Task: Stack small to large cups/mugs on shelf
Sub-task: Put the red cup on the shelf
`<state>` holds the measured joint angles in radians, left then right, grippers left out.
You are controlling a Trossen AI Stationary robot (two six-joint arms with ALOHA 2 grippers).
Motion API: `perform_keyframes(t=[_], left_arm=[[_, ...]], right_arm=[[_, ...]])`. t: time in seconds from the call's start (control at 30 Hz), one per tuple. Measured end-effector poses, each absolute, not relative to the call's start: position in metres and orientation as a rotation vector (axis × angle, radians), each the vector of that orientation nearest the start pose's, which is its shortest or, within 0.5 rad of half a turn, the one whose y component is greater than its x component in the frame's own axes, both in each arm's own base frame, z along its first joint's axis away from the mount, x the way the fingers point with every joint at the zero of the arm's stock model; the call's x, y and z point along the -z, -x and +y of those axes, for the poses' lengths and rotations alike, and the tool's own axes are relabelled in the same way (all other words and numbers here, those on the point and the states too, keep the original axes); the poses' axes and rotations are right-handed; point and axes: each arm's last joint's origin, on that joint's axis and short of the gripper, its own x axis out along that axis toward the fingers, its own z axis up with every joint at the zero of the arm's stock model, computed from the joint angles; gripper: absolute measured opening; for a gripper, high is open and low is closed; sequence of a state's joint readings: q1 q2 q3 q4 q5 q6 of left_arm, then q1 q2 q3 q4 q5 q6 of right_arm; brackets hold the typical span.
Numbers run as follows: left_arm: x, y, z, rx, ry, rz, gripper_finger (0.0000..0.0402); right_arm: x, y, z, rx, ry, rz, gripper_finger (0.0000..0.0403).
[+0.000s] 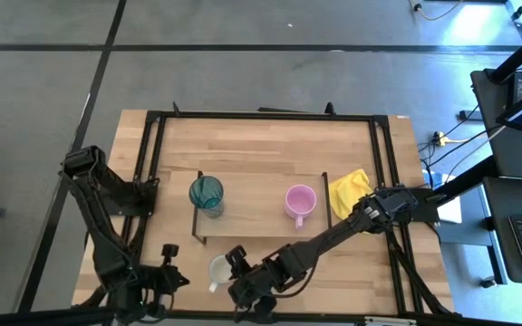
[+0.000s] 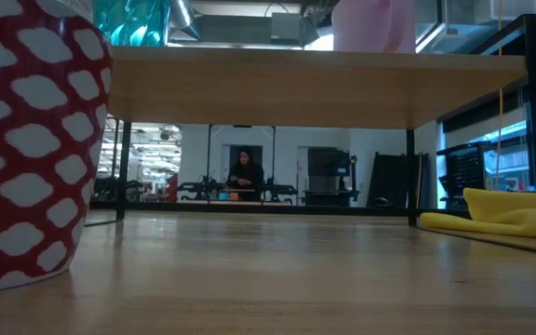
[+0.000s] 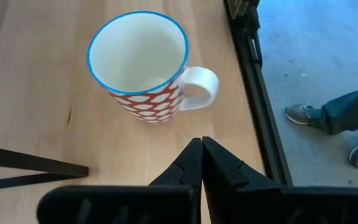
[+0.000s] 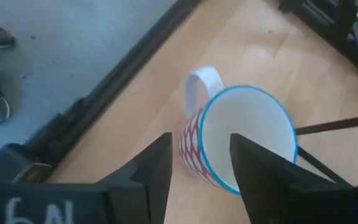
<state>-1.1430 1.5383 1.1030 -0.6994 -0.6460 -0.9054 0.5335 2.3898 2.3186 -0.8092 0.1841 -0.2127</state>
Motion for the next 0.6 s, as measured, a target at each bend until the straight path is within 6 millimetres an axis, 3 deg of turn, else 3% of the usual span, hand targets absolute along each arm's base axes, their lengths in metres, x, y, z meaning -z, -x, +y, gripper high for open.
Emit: perform_keyframes(t=[0.27, 0.6], left_arm=[[-0.236, -0.146, -0.260, 0.053, -0.035, 0.806, 0.0007], [-0.236, -0.147, -0.259, 0.047, -0.029, 0.806, 0.0006]], right_arm=[[-0.234, -0.452, 0.263, -0.445, 0.507, 0.821, 0.0161], [-0.236, -0.457, 0.263, -0.405, 0.509, 0.773, 0.0161]])
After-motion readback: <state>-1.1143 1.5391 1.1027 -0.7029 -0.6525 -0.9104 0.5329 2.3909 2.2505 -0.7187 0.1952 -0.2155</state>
